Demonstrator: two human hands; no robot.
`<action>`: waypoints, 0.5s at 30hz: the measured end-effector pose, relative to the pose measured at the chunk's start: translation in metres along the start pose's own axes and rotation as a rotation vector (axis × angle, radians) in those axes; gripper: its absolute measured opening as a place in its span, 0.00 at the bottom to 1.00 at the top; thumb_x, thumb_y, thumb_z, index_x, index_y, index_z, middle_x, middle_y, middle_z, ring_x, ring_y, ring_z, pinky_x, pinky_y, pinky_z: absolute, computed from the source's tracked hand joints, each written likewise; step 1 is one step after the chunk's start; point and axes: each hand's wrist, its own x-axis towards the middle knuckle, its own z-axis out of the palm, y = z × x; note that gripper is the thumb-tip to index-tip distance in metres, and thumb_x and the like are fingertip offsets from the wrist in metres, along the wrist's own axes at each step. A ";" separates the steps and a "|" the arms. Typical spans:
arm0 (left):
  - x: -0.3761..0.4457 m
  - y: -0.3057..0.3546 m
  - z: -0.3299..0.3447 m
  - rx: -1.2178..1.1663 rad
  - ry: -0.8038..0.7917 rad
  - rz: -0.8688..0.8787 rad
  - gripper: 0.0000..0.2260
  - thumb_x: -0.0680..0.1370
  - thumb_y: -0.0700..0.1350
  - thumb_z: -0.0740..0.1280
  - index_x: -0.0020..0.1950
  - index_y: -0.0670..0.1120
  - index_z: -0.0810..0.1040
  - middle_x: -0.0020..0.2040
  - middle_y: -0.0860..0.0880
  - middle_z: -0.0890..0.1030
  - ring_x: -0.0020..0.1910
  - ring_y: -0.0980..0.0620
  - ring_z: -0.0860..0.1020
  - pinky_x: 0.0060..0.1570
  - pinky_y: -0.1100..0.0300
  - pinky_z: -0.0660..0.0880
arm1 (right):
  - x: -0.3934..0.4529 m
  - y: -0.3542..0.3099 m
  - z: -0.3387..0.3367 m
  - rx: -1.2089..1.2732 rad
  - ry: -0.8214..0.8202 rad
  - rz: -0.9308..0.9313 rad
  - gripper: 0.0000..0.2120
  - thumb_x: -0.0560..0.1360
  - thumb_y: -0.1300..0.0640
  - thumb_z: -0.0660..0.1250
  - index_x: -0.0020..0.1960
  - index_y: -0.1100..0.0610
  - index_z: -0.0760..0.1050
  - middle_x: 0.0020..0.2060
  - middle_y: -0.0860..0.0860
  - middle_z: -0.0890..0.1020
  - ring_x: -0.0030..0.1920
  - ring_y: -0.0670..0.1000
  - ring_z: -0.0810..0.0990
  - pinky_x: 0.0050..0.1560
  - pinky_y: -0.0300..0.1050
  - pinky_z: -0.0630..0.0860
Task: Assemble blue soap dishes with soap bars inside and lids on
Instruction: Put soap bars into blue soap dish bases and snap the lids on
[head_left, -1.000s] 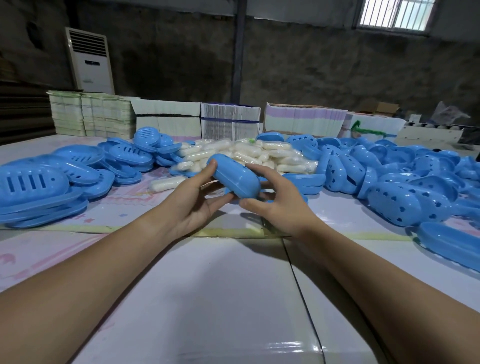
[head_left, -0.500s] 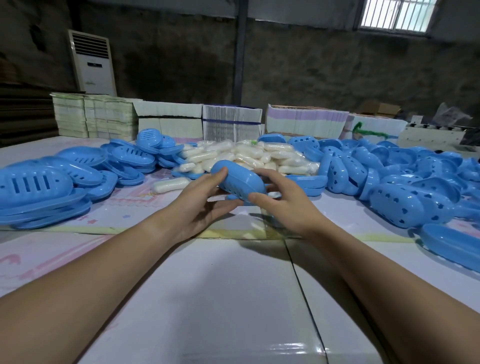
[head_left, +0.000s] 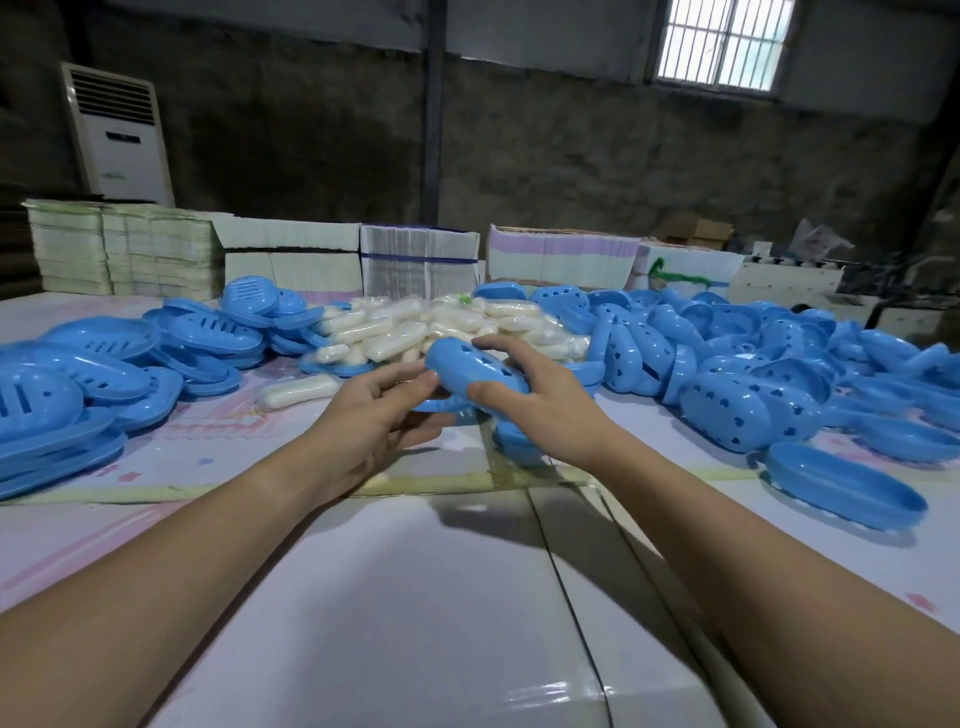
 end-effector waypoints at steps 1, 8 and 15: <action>0.001 -0.001 -0.003 0.028 0.014 0.007 0.13 0.74 0.46 0.72 0.56 0.43 0.80 0.53 0.44 0.86 0.49 0.44 0.86 0.41 0.61 0.82 | -0.002 0.000 -0.007 -0.011 0.012 0.017 0.19 0.74 0.43 0.67 0.64 0.36 0.70 0.50 0.39 0.77 0.50 0.42 0.77 0.50 0.41 0.73; 0.015 -0.017 -0.017 0.257 0.065 -0.017 0.02 0.80 0.40 0.68 0.49 0.42 0.80 0.46 0.43 0.87 0.38 0.51 0.86 0.33 0.61 0.82 | -0.050 0.017 -0.100 -0.233 0.209 0.131 0.23 0.67 0.40 0.67 0.62 0.37 0.72 0.49 0.41 0.80 0.44 0.40 0.79 0.44 0.37 0.75; 0.028 -0.028 -0.032 0.363 -0.058 0.001 0.08 0.71 0.49 0.73 0.48 0.50 0.85 0.48 0.45 0.87 0.41 0.48 0.86 0.36 0.60 0.83 | -0.110 0.067 -0.205 -0.518 0.605 0.418 0.27 0.66 0.40 0.66 0.65 0.44 0.72 0.54 0.50 0.79 0.52 0.52 0.77 0.50 0.49 0.73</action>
